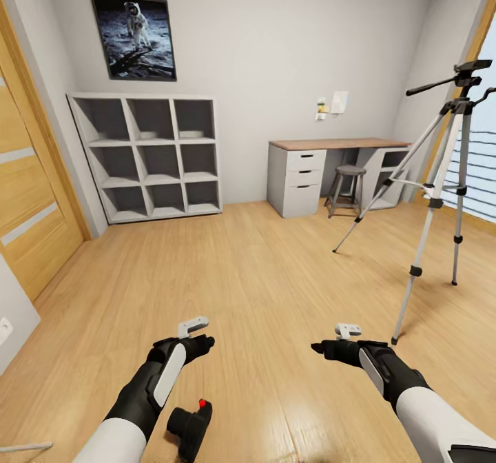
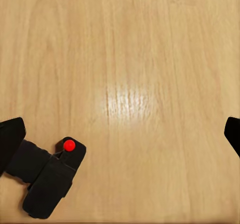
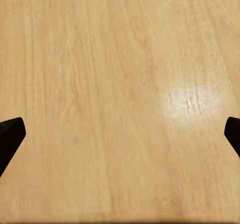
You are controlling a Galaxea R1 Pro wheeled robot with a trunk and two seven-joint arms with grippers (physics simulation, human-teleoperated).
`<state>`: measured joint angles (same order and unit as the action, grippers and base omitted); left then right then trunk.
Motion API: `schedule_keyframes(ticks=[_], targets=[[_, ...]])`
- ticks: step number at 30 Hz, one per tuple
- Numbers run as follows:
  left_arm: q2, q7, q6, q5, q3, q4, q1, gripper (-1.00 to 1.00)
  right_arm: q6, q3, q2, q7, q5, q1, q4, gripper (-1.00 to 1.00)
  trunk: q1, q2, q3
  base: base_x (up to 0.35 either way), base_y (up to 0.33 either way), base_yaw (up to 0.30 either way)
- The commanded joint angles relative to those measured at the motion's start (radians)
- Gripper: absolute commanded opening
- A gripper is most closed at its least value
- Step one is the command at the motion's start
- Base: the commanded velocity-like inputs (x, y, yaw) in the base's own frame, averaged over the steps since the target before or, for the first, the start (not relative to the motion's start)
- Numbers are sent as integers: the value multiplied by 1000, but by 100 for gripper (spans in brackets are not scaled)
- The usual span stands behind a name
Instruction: Attach the digital camera to the camera tripod in the bedroom.
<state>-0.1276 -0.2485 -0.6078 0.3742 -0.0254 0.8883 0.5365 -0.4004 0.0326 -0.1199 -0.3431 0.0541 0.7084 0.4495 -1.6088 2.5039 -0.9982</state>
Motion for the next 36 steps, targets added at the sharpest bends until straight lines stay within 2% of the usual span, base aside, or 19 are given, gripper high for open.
schedule_keyframes(ticks=[1, 36], targets=[[0, -9, -3, 11, -2, 1, 0, 100, -8, 4, 0, -2, 6, 0, 2, 100, 0, 1, -5, 0, 0, 0], [2, -11, 3, 11, 1, -16, 0, 100, -8, 4, -1, 1, 6, 0, 1, 100, -16, 9, -140, 0, 0, 0]])
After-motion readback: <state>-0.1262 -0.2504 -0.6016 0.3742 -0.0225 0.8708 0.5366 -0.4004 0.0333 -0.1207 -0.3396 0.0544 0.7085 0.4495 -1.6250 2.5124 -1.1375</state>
